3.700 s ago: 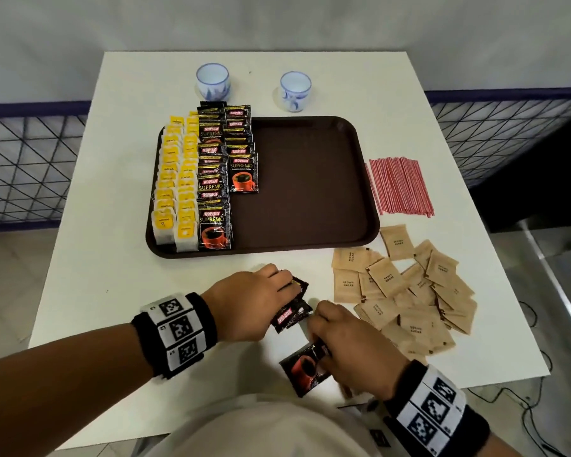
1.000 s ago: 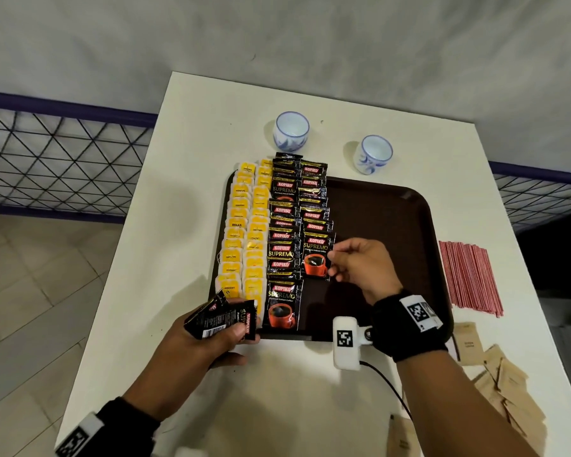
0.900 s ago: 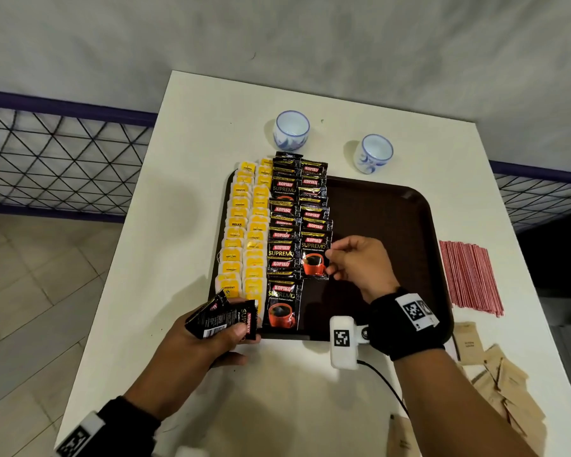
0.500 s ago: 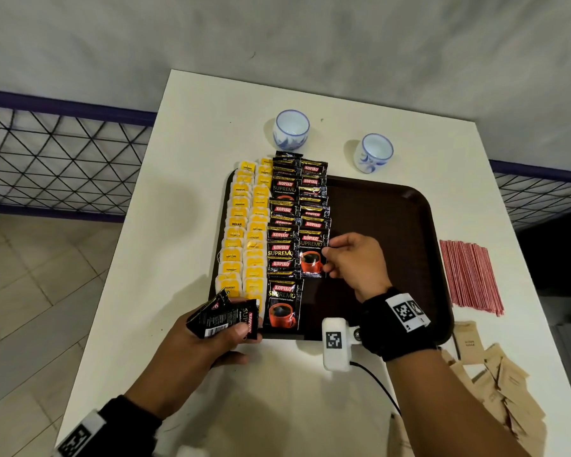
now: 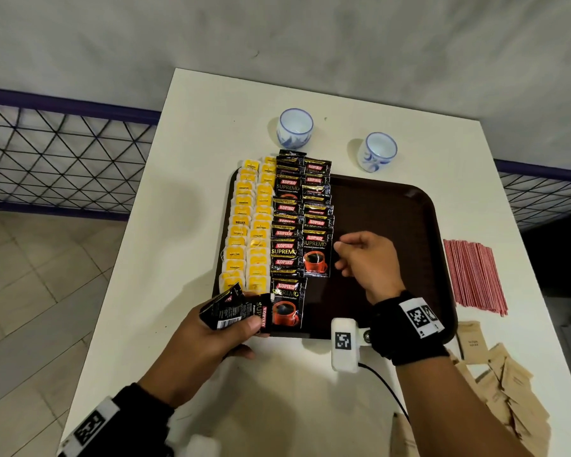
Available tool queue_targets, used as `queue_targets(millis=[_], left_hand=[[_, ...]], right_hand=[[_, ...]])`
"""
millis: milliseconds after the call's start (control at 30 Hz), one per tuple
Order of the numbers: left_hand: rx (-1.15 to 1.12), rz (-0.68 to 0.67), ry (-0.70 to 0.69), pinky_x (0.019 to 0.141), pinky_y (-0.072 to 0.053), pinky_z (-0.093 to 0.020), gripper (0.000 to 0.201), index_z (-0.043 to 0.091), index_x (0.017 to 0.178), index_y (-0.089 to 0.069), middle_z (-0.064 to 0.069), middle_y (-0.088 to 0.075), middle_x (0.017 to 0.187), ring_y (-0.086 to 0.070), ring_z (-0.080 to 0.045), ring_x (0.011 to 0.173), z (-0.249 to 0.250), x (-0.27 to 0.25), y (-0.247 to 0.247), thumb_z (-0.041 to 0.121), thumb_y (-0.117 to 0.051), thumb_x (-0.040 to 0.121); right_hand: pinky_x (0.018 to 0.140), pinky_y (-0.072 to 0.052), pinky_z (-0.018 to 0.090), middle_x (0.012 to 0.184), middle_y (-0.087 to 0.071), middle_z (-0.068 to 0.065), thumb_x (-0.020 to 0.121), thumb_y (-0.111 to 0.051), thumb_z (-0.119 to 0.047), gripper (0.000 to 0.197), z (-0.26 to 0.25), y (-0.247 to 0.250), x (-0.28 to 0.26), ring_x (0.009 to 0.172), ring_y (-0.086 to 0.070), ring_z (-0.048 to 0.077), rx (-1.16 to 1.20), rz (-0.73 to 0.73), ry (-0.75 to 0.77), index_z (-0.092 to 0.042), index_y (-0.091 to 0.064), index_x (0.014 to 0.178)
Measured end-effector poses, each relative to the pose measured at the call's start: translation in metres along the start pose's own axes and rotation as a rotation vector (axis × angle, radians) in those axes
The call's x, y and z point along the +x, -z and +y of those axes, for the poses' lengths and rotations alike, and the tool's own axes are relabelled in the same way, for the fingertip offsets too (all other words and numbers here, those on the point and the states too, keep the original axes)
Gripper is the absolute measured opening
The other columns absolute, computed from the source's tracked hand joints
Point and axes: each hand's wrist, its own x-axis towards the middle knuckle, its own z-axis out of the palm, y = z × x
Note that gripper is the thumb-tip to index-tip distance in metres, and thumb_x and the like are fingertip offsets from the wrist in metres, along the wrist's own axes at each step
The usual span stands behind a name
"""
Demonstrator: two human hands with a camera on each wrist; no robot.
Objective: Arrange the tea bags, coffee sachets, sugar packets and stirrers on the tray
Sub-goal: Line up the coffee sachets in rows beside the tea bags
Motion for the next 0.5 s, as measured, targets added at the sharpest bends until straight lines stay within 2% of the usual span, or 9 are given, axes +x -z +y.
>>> queue_targets(millis=[100,200,267,367,433,500], left_hand=[[0.028,-0.002,-0.024,0.066,-0.059,-0.03,0.025,0.012,0.116,-0.073,-0.007,-0.078,0.105,-0.075,-0.019,0.088,0.008,0.005,-0.007,0.008,-0.074,0.091],[0.022,-0.02,-0.009,0.062,-0.057,-0.028,0.023,0.01,0.114,-0.071,-0.013,-0.078,0.097,-0.076,-0.026,0.087,0.013,0.014,-0.014,0.008,-0.069,0.091],[0.054,-0.035,-0.013,0.059,-0.055,-0.026,0.022,0.01,0.112,-0.071,-0.014,-0.077,0.093,-0.075,-0.025,0.082,0.018,0.019,-0.018,0.008,-0.071,0.09],[0.106,-0.072,-0.04,0.06,-0.053,-0.03,0.019,0.013,0.107,-0.072,-0.011,-0.076,0.089,-0.073,-0.022,0.079,0.023,0.025,-0.023,0.007,-0.074,0.09],[0.109,-0.077,-0.049,0.063,-0.053,-0.032,0.022,0.021,0.109,-0.073,-0.009,-0.076,0.092,-0.071,-0.019,0.08,0.024,0.026,-0.025,0.018,-0.078,0.088],[0.055,-0.073,-0.041,0.064,-0.051,-0.032,0.032,0.025,0.113,-0.072,-0.012,-0.075,0.098,-0.069,-0.018,0.081,0.025,0.026,-0.025,0.038,-0.075,0.084]], right_hand=[[0.044,-0.046,0.02,0.079,-0.07,0.007,0.089,-0.072,-0.011,0.01,-0.009,0.005,-0.018,0.054,-0.063,0.008,-0.016,-0.032,0.095,-0.012,-0.069,0.099],[0.046,-0.043,0.024,0.083,-0.07,0.008,0.087,-0.074,-0.007,0.015,-0.018,0.005,-0.046,0.062,-0.063,0.015,0.051,-0.311,0.169,-0.017,-0.072,0.099],[0.048,-0.043,0.022,0.09,-0.069,0.004,0.085,-0.076,-0.007,0.024,-0.018,0.002,-0.061,0.067,-0.062,0.017,0.057,-0.5,0.216,-0.023,-0.073,0.102],[0.053,-0.044,0.017,0.092,-0.066,0.003,0.084,-0.077,-0.005,0.027,-0.014,-0.004,-0.069,0.063,-0.061,0.017,-0.026,-0.593,0.285,-0.027,-0.072,0.1],[0.05,-0.043,0.019,0.082,-0.062,0.005,0.086,-0.073,0.001,0.022,-0.012,-0.008,-0.07,0.054,-0.059,0.016,-0.007,-0.59,0.281,-0.02,-0.069,0.093],[0.046,-0.045,0.022,0.073,-0.063,0.006,0.086,-0.07,0.008,0.019,-0.012,-0.006,-0.068,0.053,-0.061,0.016,0.074,-0.569,0.263,-0.01,-0.067,0.088]])
